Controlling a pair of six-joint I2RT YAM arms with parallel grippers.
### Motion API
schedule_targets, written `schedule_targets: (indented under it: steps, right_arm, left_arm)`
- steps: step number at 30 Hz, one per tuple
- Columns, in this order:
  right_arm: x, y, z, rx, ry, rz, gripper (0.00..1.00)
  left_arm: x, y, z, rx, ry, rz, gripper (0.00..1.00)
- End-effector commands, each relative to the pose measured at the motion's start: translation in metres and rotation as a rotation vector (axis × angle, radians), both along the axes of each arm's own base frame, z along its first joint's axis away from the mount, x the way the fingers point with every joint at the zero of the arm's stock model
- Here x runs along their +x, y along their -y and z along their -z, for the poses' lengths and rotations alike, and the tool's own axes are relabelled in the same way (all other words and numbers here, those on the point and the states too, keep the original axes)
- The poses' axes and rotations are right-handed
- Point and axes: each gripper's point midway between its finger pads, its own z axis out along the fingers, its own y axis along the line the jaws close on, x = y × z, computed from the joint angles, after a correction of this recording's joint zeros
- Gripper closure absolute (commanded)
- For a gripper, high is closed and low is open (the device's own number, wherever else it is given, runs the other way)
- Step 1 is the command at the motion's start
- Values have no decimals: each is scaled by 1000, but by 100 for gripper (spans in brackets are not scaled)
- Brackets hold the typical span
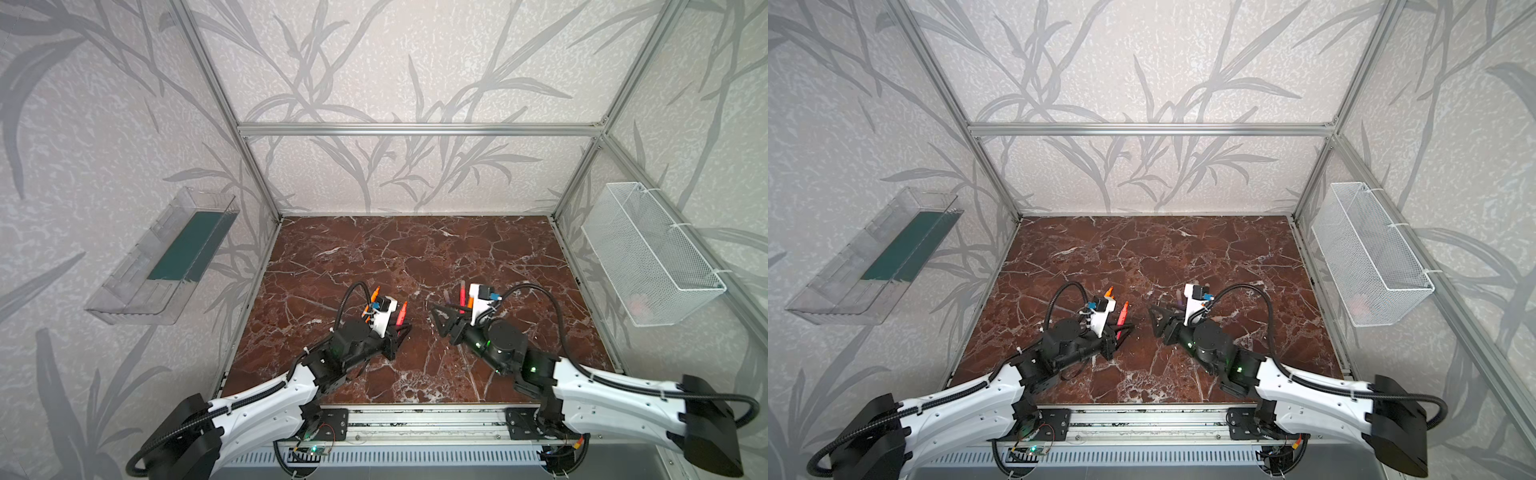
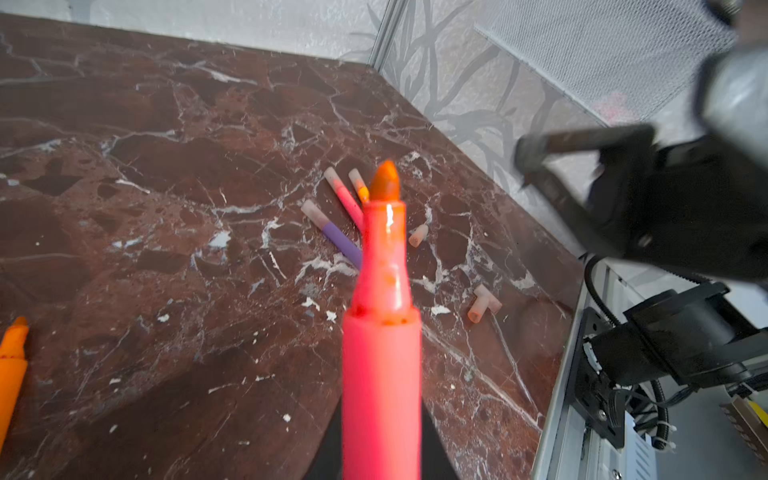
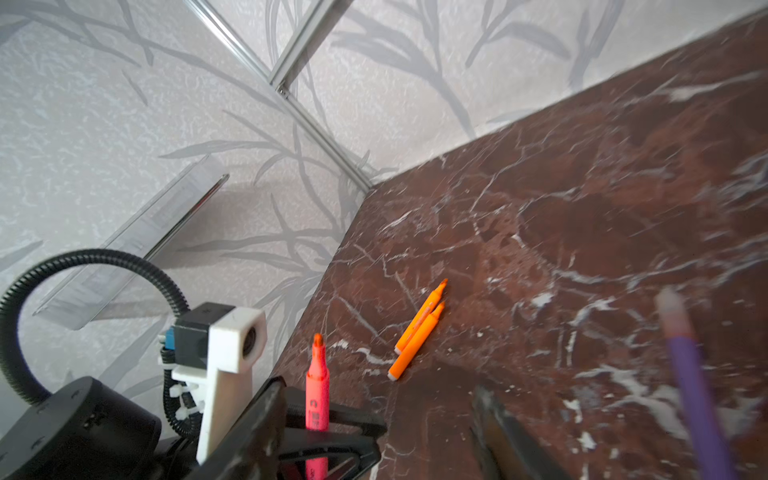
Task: Insert the pens into the pen caps
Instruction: 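Lift the pink marker upright toward the right gripper while the right gripper approaches, then lower the right gripper onto the pale cap on the table and grasp it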
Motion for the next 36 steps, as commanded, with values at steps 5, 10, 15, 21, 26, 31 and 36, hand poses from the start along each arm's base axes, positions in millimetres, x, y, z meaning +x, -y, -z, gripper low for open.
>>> schedule_targets:
  steps: [5, 10, 15, 21, 26, 31, 36]
  right_arm:
    - [14, 83, 79, -460, -183, 171, 31]
    - [27, 99, 103, -454, -274, 197, 34]
    - [32, 104, 115, -518, -308, 209, 32]
    - [28, 106, 145, -568, -362, 191, 31]
    - [28, 124, 154, -609, -374, 258, 21]
    - [41, 114, 164, -512, -444, 223, 25]
    - [57, 112, 175, -537, -471, 249, 27]
  left_arm:
    - [17, 2, -38, -1, 72, -49, 100]
    - [37, 4, -81, 16, 135, -104, 100]
    - [54, -3, -134, 18, 223, -162, 100]
    - [44, 1, -114, -6, 186, -84, 100]
    - [45, -5, -57, 61, 99, -108, 100]
    - [46, -11, -42, 109, 95, -127, 100]
    - [48, -15, -45, 114, 124, -150, 100]
